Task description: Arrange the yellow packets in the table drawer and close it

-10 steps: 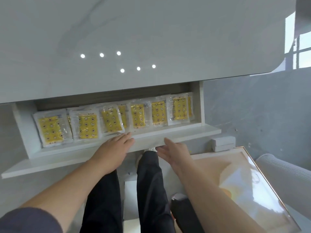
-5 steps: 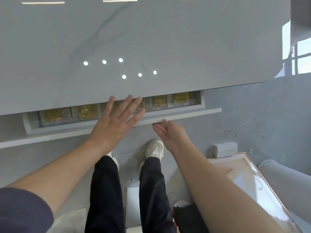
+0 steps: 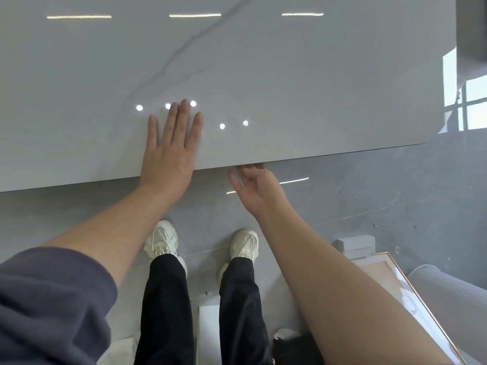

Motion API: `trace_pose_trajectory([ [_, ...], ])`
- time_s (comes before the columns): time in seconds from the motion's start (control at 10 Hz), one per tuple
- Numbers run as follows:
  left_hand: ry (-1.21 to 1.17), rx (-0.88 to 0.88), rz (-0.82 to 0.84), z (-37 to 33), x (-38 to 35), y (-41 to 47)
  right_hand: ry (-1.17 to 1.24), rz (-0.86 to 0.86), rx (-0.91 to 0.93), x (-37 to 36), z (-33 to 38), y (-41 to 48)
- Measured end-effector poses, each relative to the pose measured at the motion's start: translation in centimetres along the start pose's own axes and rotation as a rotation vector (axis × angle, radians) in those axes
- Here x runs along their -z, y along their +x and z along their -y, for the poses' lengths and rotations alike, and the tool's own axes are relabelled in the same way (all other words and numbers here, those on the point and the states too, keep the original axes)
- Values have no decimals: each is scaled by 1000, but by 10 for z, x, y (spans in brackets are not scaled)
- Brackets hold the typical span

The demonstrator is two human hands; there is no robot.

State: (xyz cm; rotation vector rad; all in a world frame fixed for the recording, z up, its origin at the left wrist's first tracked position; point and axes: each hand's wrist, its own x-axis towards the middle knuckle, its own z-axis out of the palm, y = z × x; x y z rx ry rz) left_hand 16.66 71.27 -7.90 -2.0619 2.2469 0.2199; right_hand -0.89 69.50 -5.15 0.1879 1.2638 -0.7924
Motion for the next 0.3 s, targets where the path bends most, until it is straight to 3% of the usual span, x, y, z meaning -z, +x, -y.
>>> trace_pose_trajectory([
  [0.1, 10, -1, -17, 0, -1, 0, -129, 31, -31, -3, 2, -12],
  [0.2, 15, -5, -11, -1, -4, -1, -500, 3, -140, -22, 17, -41],
  [0.3, 49, 16, -2, -4, -1, -1, -849, 47, -13, -40, 48, -83],
])
